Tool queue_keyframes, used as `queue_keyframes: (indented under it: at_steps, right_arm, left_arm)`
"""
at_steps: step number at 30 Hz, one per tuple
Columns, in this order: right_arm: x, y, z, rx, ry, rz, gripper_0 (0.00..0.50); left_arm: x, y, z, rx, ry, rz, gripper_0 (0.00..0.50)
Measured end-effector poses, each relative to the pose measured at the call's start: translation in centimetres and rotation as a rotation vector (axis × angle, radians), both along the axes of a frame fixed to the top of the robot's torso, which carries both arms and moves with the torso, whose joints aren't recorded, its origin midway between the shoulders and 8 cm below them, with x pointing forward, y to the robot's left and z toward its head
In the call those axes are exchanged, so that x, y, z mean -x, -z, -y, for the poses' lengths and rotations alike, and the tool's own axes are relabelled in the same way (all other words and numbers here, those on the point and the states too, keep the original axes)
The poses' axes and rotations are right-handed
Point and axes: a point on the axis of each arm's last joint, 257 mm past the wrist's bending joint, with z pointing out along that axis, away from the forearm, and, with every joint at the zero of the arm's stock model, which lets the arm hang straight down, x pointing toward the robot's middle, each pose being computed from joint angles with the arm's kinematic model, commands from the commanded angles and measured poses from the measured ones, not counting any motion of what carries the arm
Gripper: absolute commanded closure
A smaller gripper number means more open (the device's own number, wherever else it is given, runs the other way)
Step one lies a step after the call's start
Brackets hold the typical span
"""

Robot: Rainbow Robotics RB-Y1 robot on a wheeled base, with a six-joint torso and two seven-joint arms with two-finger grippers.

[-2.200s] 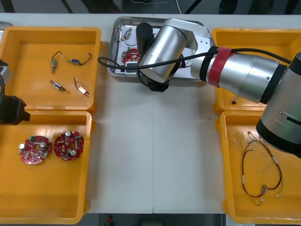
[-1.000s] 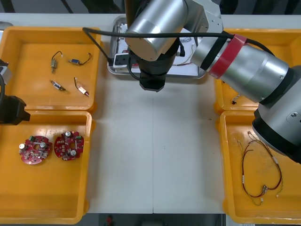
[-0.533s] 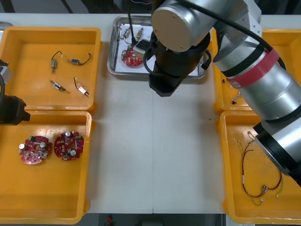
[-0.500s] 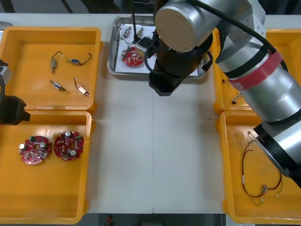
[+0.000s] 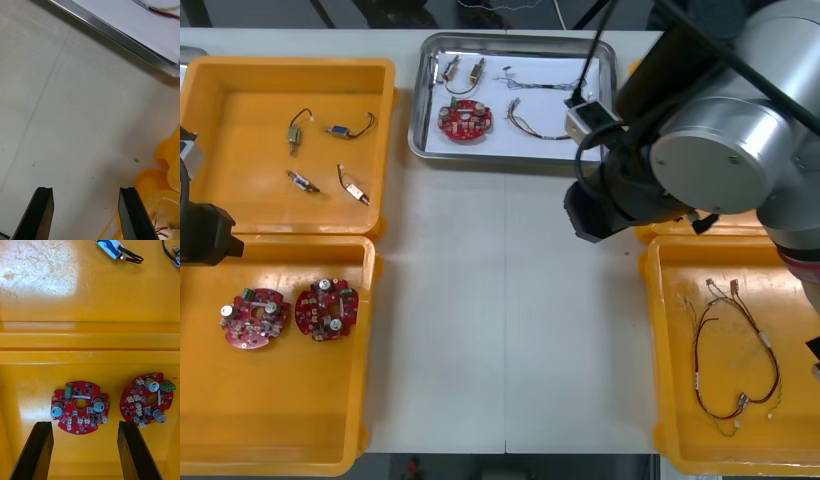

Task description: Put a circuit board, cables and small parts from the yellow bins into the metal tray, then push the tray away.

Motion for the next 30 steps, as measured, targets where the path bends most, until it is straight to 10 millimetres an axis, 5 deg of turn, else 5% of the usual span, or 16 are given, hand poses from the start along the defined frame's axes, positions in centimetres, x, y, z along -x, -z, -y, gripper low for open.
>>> queue_keyframes:
  at_steps: [6,23,30]
  right_arm:
    - [0.9,0.3,4.3,-0.146,0.228,-0.047,0.000]
    - [5.4,-0.6,17.3,-0.222,0.489,-0.050,0.000]
    - [6.4,-0.3,20.8,-0.211,0.568,-0.047,0.000]
  left_arm:
    - [0.0,0.0,0.0,0.000,0.000,0.000,0.000]
    - [0.1,0.0,-0.1,0.000,-0.001,-0.001,0.000]
    - [0.1,0.1,-0.1,0.000,-0.002,-0.001,0.000]
